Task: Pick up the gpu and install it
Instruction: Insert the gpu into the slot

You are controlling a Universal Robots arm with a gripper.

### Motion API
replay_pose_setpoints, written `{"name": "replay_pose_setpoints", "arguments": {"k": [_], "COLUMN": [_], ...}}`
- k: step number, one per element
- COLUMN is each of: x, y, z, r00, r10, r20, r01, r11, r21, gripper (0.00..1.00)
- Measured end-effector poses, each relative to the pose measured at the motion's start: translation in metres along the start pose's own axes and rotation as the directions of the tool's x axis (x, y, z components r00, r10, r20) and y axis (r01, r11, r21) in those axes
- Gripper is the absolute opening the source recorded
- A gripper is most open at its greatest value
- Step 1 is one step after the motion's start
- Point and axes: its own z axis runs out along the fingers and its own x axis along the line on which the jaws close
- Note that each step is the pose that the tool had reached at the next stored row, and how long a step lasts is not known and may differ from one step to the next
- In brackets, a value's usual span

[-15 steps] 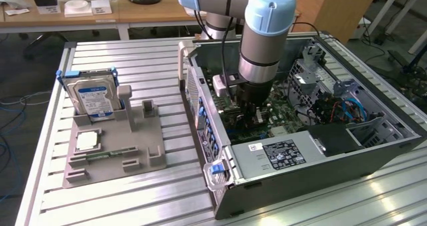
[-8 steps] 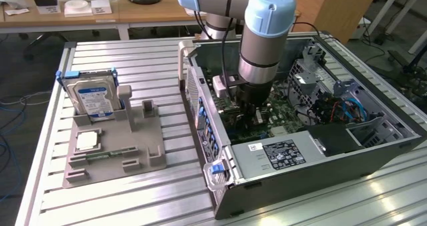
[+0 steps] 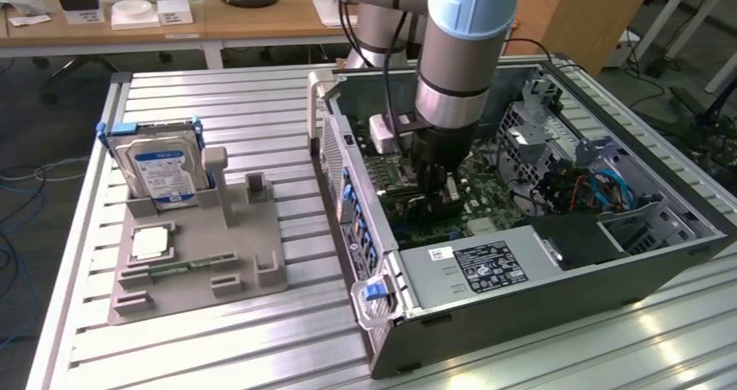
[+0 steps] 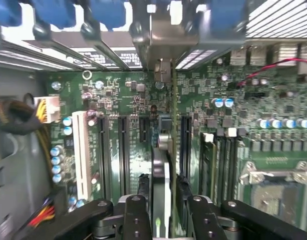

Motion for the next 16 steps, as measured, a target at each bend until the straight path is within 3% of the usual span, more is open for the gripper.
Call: {"name": "replay_pose_setpoints", "arguments": {"k": [8, 14, 16], "x": [0.0, 0.0, 0.0], "y": [-0.003, -0.0031, -0.0031], "z": [-0.0361, -0.0384, -0.0385], "r00": [1.0, 1.0, 1.0], "r10": [0.0, 0.0, 0.0], "r20": [0.0001, 0.0003, 0.0003], "r01": [0.0, 0.0, 0.0], "r11": [1.0, 1.0, 1.0], "r21": [0.0011, 0.0011, 0.0011], "gripper": [0.35, 0.27, 0.15]}}
